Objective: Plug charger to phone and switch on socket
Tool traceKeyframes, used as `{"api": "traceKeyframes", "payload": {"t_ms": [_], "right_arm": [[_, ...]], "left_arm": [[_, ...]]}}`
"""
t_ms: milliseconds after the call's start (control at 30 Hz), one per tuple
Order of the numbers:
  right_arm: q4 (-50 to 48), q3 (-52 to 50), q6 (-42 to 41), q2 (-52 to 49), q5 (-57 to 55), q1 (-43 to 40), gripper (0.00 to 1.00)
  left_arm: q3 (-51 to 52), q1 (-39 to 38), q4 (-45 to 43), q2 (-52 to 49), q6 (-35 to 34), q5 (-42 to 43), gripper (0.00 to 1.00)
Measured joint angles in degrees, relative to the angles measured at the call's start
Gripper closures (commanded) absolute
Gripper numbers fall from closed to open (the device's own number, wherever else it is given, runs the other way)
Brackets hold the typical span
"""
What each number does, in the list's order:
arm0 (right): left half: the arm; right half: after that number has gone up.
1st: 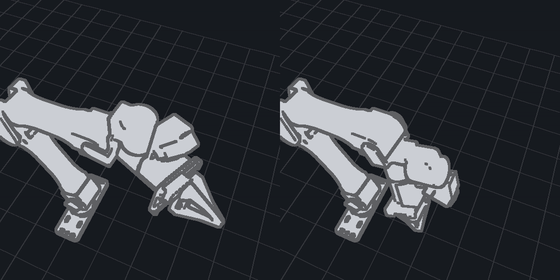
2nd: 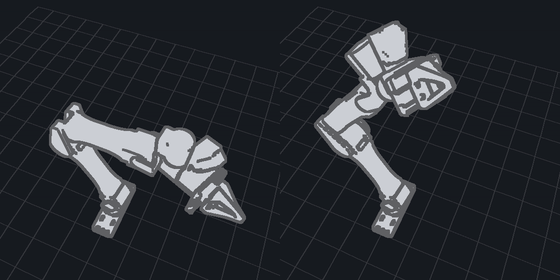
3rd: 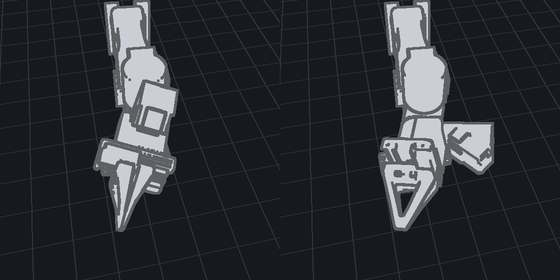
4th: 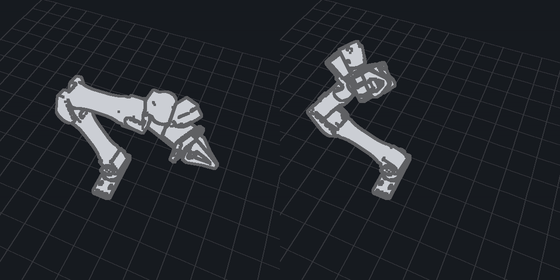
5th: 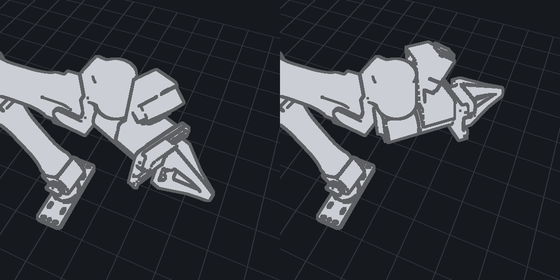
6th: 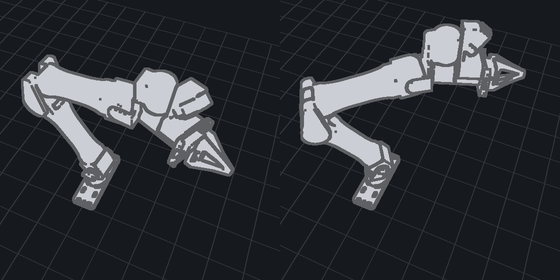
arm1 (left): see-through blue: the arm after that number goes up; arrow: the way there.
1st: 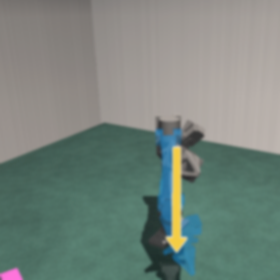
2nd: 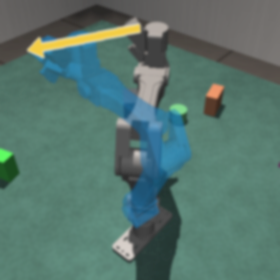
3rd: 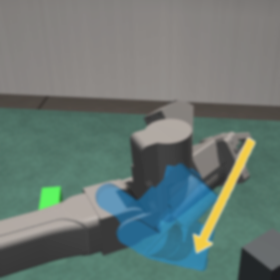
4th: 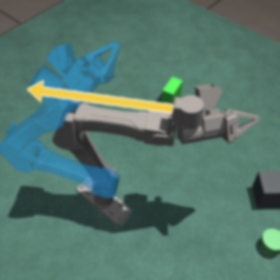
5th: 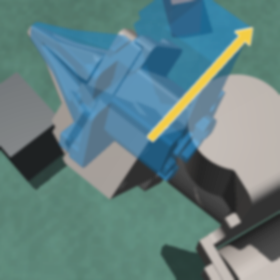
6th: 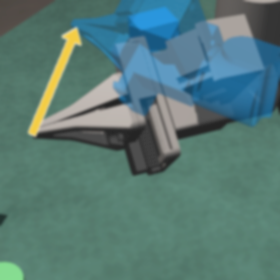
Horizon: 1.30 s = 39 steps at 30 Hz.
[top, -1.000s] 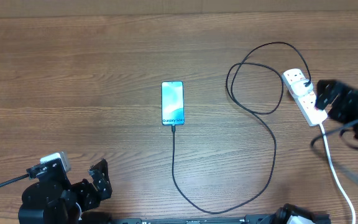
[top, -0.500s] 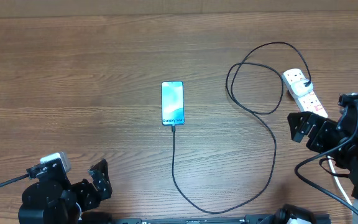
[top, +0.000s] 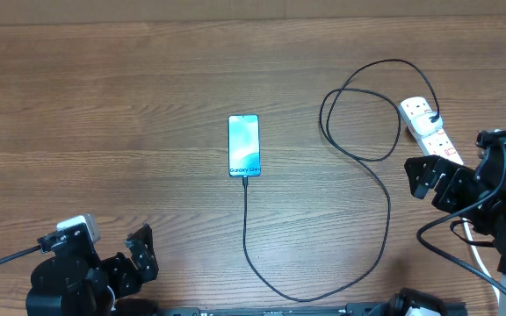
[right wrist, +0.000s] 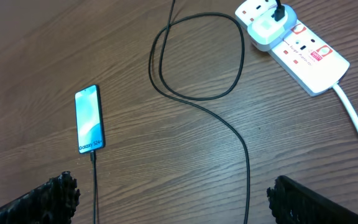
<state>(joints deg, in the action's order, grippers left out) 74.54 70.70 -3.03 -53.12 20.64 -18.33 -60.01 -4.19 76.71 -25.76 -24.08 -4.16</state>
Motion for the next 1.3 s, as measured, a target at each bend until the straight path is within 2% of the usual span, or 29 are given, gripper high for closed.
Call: {"api": "traceKeyframes", "payload": {"t_ms": [333, 567, 1300], "right_arm": [[-0.46, 0.0, 0.02, -2.05, 0.09, 0.63, 0.0], [-7.26, -3.76, 1.68, 0.15, 0.11, 5.07, 0.0], [-44.7, -40.74, 6.03, 33.05, -0.11, 17.38, 0.0]], "left_arm": [[0.0, 0.0, 0.0, 0.0, 0.0, 0.02, 0.0], [0.0, 0.0, 0.0, 0.0, 0.0, 0.0, 0.0], [0.13, 0.0, 0.0, 0.0, 0.0, 0.0, 0.0]]}}
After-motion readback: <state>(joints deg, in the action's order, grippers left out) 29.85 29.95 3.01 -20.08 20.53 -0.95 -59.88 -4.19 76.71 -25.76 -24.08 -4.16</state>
